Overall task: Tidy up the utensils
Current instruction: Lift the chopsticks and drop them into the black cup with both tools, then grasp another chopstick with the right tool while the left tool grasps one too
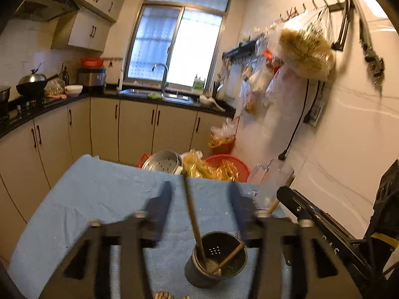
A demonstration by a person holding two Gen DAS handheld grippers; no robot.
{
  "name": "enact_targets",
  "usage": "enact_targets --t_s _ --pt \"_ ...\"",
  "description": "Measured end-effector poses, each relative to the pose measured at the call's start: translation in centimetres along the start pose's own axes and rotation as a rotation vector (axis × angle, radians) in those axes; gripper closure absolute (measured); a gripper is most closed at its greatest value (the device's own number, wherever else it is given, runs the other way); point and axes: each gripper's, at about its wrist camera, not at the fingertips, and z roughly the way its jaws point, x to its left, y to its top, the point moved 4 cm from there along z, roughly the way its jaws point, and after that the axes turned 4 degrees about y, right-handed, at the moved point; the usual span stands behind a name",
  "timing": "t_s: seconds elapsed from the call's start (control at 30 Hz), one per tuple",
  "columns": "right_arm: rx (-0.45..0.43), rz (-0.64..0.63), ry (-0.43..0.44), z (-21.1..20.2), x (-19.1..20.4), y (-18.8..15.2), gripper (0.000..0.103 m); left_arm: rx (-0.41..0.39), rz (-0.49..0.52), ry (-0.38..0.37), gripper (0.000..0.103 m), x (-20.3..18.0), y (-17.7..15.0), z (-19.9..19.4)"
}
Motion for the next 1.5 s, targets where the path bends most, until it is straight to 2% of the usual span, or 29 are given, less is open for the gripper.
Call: enact_targets --t_s 0.03,0.1,0.13,0.23,0.37,0.47,0.57,0.63,0.77,0.83,0.87,0.93,1.0,1.1,1.13,1.2,1.4,1.5 --pt "-0.008 -0.004 -0.004 -0.8 0.1 0.1 0.069 -0.023 0.014 0.013 0.043 0.0 0.3 -1.3" --pt "-0.018 -0.006 -0.016 -2.4 0.6 0.3 0.043 -0.037 0.042 0.029 0.039 0.0 0.6 -2.8" --pt "-0.026 -0.012 -0.016 -3.6 1.0 0.4 0.040 -0.031 0.062 0.040 0.037 0.1 0.6 -4.1" --pt "-0.055 -0.043 -0.015 -7.4 2.7 0.2 0.037 -0.013 0.075 0.064 0.035 1.3 0.2 -7.4" --pt "-0.070 -0.116 -0.019 -12.7 5.5 -1.6 0.026 0.047 0.076 0.125 0.029 3.9 -1.8 -11.4" --pt "-0.014 -0.099 -0.022 -14.7 6.3 -4.7 0.022 0.109 0.045 0.157 0.028 6.0 -4.0 -12.5" --pt "0.113 -0.040 -0.002 -14.0 6.2 -8.0 0.022 0.185 0.033 0.184 0.028 7.6 -6.8 -12.1" --pt "0.187 -0.034 -0.033 -13.0 6.1 -10.1 0.022 0.230 0.019 0.199 0.028 8.7 -8.4 -11.2" --pt "0.321 -0.025 -0.028 -10.1 5.8 -13.2 0.032 0.294 0.020 0.215 0.028 9.7 -10.6 -9.1" --pt "0.360 -0.016 -0.026 -8.8 5.4 -14.1 0.037 0.323 0.033 0.192 0.029 9.8 -11.6 -7.7" --pt "0.380 -0.013 -0.024 -7.9 5.3 -14.5 0.044 0.331 0.038 0.188 0.029 10.0 -12.1 -7.6" --pt "0.422 -0.001 -0.035 -6.3 5.0 -15.5 0.047 0.361 0.050 0.171 0.037 10.0 -13.0 -5.9" --pt "0.457 -0.002 -0.033 -4.6 4.8 -16.3 0.058 0.396 0.066 0.158 0.041 9.8 -13.8 -4.3" --pt "0.513 -0.002 -0.038 -2.1 4.8 -17.9 0.065 0.423 0.083 0.136 0.050 9.6 -14.6 -2.3" --pt "0.531 -0.001 -0.044 -1.4 4.6 -18.3 0.067 0.444 0.087 0.130 0.056 9.7 -15.1 -1.5" --pt "0.565 0.001 -0.051 0.0 4.2 -19.0 0.071 0.481 0.086 0.105 0.061 9.6 -16.0 -0.3" --pt "0.636 0.002 -0.066 2.5 3.6 -20.1 0.080 0.528 0.111 0.069 0.064 8.8 -17.0 0.8" --pt "0.648 -0.024 -0.084 3.1 3.8 -20.0 0.084 0.553 0.113 0.060 0.073 8.7 -17.4 1.3"
